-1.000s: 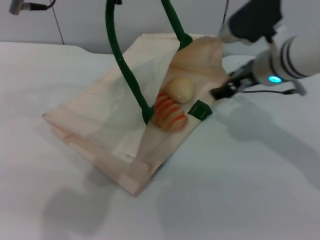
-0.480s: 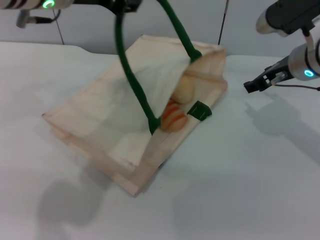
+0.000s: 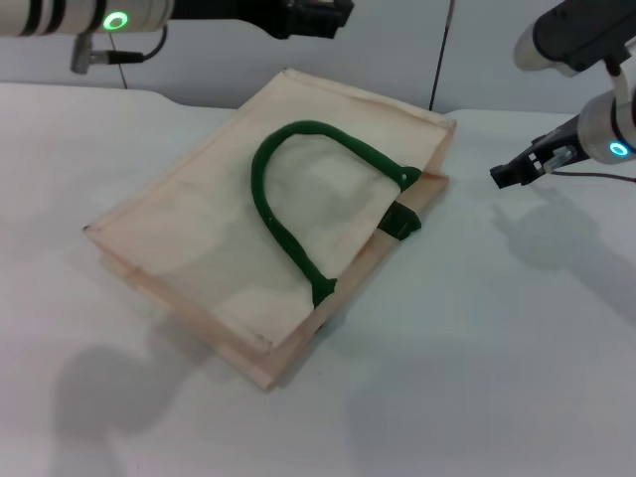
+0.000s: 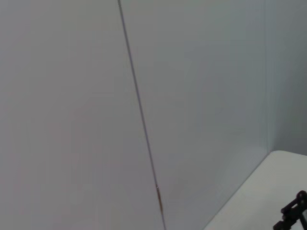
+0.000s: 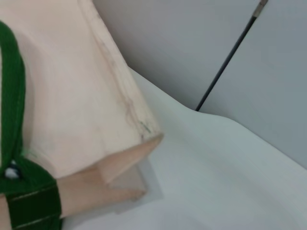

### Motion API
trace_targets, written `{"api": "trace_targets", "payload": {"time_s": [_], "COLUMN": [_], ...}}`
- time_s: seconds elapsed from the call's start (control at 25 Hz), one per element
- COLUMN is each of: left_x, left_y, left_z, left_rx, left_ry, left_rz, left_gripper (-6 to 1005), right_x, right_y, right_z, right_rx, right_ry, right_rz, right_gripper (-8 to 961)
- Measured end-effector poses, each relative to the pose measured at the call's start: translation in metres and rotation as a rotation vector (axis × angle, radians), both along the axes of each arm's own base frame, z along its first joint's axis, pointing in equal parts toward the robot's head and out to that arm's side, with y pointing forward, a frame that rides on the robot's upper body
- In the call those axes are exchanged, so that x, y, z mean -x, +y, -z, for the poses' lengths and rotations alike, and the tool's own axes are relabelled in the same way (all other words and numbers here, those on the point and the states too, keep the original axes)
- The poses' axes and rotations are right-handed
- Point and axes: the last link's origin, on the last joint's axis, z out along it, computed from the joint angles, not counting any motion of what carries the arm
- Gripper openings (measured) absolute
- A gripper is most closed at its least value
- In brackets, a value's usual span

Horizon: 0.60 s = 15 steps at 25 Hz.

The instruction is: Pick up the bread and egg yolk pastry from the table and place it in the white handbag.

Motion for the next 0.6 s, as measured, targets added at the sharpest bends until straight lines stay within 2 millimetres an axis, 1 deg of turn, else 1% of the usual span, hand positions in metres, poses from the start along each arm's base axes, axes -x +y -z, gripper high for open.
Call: {"api": "trace_targets", "payload": {"time_s": [0.08, 0.16, 0.24, 0.28, 0.32, 0.36, 0.48, 0.6], "left_x": [0.005, 0.012, 0.02, 0.024, 0.027, 0.033, 0.038, 0.046], "left_y": [0.001, 0.002, 0.004, 0.005, 0.006, 0.009, 0.011, 0.012], "left_z": [-0.002, -0.005, -0.01, -0.012, -0.015, -0.023, -0.029, -0.033], "left_rx": [-0.02, -0.048, -0.093, -0.115, -0.141, -0.208, -0.266, -0.338], "left_ry": [-0.004, -0.005, -0.016, -0.024, -0.033, -0.058, -0.09, -0.147], "left_rz": [-0.012, -0.027, -0.05, -0.059, -0.066, -0.081, -0.092, -0.101], "left_gripper": [840, 849, 854, 854, 853, 853, 852, 850], "right_x": [-0.003, -0.004, -0.002, 0.001, 0.001, 0.004, 0.01, 0.008], "right_y": [-0.001, -0.001, -0.001, -0.001, -0.001, -0.001, -0.006, -0.011], "right_z": [-0.002, -0.004, -0.011, -0.022, -0.022, -0.029, -0.043, -0.048], "right_rx": [-0.012, -0.029, -0.064, -0.121, -0.121, -0.162, -0.28, -0.384], "right_ry": [0.004, 0.015, 0.041, 0.08, 0.08, 0.105, 0.183, 0.239], "right_rz": [-0.001, -0.006, -0.024, -0.059, -0.059, -0.085, -0.169, -0.237], "right_gripper": [700, 699, 698, 697, 697, 697, 697, 697]}}
